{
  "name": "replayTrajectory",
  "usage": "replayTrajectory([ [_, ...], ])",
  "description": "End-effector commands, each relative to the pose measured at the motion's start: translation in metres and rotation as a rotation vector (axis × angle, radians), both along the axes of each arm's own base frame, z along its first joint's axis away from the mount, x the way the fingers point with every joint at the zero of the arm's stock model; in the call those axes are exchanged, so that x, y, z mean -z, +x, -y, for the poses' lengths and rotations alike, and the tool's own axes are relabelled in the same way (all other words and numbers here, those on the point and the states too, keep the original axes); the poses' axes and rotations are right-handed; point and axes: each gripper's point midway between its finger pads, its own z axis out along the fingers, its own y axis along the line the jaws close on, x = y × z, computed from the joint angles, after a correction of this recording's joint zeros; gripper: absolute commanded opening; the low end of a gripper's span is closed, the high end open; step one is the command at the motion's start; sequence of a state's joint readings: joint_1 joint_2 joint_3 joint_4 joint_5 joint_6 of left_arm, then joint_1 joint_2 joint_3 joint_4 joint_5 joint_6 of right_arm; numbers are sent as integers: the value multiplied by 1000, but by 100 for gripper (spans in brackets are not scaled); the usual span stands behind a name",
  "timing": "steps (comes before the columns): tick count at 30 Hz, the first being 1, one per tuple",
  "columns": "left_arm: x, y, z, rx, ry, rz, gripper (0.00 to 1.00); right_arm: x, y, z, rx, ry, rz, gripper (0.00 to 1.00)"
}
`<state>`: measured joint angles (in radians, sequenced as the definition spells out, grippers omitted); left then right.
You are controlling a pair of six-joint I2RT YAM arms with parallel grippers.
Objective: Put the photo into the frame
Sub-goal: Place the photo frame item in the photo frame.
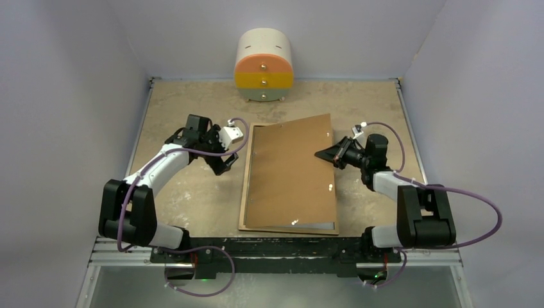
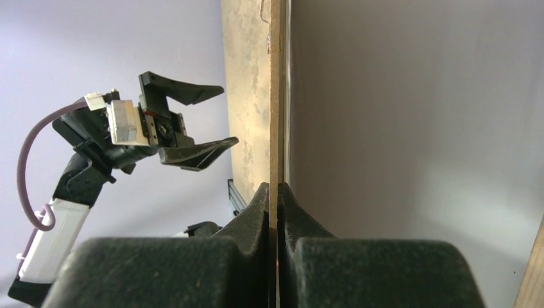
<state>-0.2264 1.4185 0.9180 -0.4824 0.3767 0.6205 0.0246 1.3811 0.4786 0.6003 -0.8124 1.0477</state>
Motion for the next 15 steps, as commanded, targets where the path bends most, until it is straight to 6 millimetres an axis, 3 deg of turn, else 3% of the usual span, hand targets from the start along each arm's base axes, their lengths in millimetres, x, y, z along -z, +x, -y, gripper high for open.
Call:
replayTrajectory([
  [1,1,1,6,8,-37,3,100,-15,-4,-3,-51,49,63,0],
  [15,15,-12,11,45,-61,-42,100,-11,5,-1,-47,66,78,0],
])
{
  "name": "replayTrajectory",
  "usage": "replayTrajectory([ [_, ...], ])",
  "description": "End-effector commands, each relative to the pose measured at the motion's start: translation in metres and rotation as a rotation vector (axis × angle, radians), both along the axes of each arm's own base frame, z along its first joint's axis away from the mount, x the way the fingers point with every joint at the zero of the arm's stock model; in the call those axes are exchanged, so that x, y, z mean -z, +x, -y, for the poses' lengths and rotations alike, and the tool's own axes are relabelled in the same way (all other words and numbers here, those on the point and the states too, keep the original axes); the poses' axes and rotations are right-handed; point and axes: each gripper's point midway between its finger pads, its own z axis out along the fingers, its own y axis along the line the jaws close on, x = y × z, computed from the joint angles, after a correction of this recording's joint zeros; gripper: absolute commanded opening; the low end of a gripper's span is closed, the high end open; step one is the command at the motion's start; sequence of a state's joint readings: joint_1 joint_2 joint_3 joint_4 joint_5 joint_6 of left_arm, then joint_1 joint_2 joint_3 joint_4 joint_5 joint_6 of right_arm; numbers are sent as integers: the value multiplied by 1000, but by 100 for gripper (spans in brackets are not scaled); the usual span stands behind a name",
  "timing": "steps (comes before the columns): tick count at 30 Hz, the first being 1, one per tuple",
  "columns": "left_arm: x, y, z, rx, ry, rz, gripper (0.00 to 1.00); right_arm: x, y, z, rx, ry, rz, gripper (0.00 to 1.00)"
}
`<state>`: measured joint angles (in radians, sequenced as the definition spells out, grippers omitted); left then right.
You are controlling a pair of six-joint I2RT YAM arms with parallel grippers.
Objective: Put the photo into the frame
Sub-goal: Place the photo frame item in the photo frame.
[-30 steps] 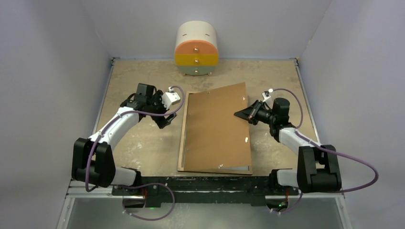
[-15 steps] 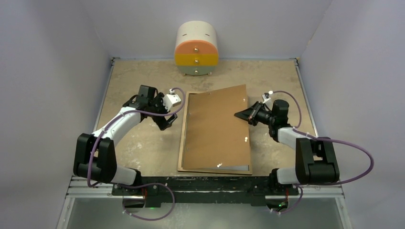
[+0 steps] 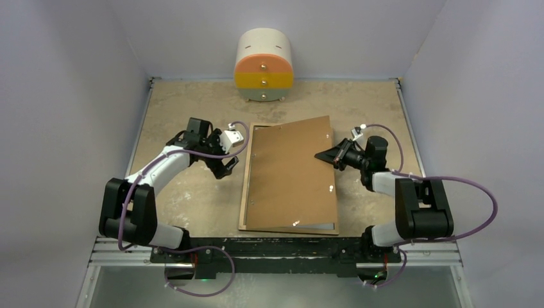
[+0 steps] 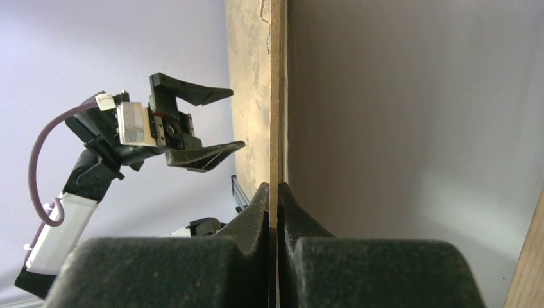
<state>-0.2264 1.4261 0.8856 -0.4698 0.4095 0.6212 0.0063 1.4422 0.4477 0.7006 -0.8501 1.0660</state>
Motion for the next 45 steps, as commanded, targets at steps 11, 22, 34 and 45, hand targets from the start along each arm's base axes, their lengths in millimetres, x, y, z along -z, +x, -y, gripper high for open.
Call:
replayTrajectory([
  [11,13,-12,8,51,-39,-35,100,-15,13,3,-22,66,73,0],
  [22,12,-13,8,59,-43,-37,100,-16,16,10,-19,86,84,0],
  [34,11,-11,14,66,-61,-45,100,2,6,8,-27,94,41,0],
  [45,15,-15,18,78,-67,-52,100,11,2,11,3,75,36,0],
])
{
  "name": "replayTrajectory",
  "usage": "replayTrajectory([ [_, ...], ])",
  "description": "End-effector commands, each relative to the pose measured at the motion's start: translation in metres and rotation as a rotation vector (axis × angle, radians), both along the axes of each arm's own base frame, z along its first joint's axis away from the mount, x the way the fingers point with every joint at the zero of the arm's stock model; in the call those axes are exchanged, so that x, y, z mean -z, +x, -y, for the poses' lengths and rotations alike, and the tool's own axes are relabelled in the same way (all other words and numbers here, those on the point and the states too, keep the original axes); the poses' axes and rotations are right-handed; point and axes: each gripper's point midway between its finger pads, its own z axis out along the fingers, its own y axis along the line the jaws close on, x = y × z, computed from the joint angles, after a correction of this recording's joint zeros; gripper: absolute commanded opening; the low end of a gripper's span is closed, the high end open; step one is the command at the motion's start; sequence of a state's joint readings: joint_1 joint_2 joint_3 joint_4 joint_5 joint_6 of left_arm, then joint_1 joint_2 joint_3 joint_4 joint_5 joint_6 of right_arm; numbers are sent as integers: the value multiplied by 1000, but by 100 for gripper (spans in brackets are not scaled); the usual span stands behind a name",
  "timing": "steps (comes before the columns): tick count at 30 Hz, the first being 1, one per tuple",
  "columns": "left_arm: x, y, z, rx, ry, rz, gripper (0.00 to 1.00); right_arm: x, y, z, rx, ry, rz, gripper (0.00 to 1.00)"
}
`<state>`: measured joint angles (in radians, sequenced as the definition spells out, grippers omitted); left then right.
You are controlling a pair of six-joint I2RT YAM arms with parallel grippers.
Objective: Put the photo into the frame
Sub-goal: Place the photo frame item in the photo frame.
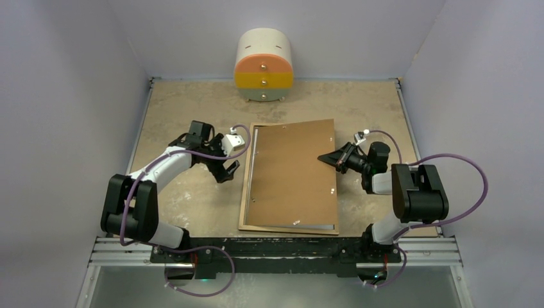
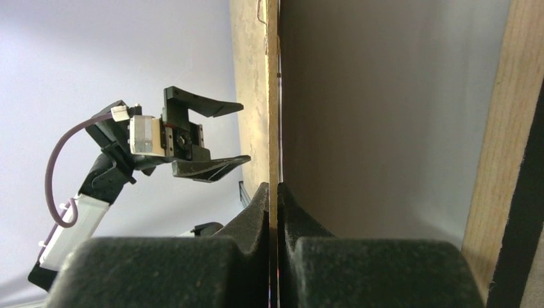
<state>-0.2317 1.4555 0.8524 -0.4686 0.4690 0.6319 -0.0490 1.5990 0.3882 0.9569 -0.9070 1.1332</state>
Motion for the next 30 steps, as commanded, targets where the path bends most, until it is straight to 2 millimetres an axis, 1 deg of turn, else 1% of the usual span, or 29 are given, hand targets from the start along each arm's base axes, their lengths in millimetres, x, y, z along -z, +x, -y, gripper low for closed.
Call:
replayTrajectory([
  [1,0,0,11,38,-35,13,100,-11,0,0,-9,12,52,0],
  [3,5,-2,12,44,-23,15,100,-10,2,0,0,8,53,0],
  [6,20,-1,10,54,39,48,100,-11,5,0,6,11,53,0],
  [10,30,-4,16,69,53,43,100,-11,6,-3,2,0,60,0],
  [15,33,-5,26,92,54,52,100,-4,4,-4,7,-26,55,0],
  [20,41,-9,39,119,53,48,100,1,4,-8,8,-30,53,0],
  [21,42,-10,42,123,49,42,100,2,1,-14,-9,-32,51,0],
  [23,43,-11,45,129,44,38,100,5,0,-19,-20,-40,48,0],
  [28,44,-11,48,133,41,33,100,8,1,-26,-26,-52,43,0],
  [30,42,-12,47,133,43,36,100,12,1,-28,-33,-73,33,0],
])
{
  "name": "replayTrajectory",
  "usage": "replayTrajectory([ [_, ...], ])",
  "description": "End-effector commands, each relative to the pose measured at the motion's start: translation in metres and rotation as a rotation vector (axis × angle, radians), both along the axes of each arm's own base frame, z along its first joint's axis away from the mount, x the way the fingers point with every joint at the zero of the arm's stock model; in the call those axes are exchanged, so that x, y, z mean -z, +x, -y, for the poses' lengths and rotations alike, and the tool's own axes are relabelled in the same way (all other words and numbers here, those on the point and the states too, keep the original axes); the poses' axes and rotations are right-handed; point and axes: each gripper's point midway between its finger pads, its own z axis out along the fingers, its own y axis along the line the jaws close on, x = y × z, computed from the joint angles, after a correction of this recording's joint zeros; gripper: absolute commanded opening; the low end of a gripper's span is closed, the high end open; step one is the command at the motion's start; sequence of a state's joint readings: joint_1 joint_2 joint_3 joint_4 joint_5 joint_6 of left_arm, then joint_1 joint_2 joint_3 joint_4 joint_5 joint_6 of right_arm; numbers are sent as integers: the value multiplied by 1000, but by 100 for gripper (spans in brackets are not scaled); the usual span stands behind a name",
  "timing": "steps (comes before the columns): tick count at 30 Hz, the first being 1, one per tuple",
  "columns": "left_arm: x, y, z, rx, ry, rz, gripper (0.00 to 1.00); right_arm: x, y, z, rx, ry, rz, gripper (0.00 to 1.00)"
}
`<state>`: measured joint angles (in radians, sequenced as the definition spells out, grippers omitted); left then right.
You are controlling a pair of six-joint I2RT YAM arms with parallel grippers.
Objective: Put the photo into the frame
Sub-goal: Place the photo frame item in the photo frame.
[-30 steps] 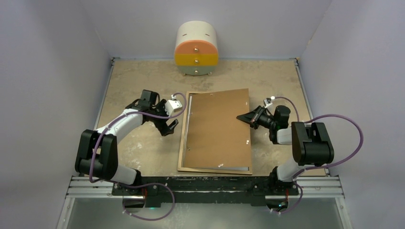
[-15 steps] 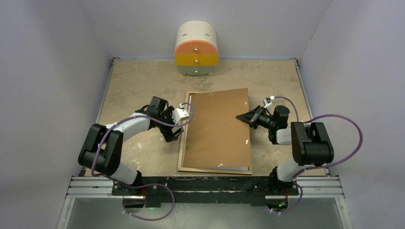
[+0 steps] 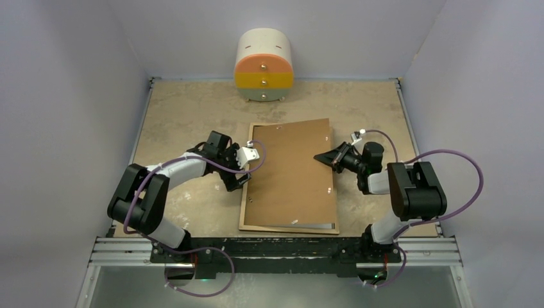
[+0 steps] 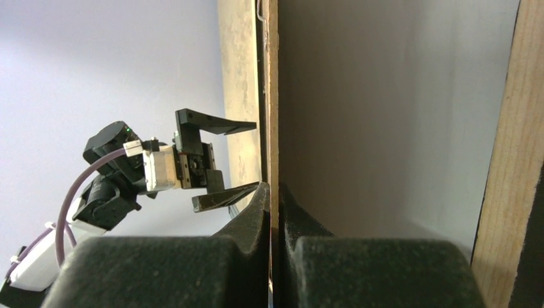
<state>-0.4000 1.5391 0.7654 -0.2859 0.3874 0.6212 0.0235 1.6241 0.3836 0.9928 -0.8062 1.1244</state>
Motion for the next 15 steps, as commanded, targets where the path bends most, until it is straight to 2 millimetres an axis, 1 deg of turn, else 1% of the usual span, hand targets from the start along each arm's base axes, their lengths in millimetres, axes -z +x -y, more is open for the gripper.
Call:
replayTrajectory([
  [1,1,1,9,15,-17,9,100,4,-1,-15,-52,-51,19,0],
  [2,0,0,9,17,-17,12,100,8,-1,-15,-51,-79,10,0],
  [3,-1,0,7,17,-13,15,100,11,1,-14,-53,-111,4,4],
  [5,-6,1,5,13,-5,29,100,22,1,-12,-53,-211,-29,17],
  [7,-12,3,1,7,-5,48,100,28,2,-8,-55,-322,-44,26],
  [9,-19,6,-3,-4,-12,64,100,29,3,-4,-47,-391,-42,34],
  [11,-22,8,-8,-16,-15,73,100,28,5,0,-40,-444,-39,47],
  [14,-24,10,-14,-30,-11,74,100,26,7,-1,-47,-508,-35,53],
  [15,-24,9,-16,-34,-9,76,100,28,6,-2,-55,-529,-43,57],
])
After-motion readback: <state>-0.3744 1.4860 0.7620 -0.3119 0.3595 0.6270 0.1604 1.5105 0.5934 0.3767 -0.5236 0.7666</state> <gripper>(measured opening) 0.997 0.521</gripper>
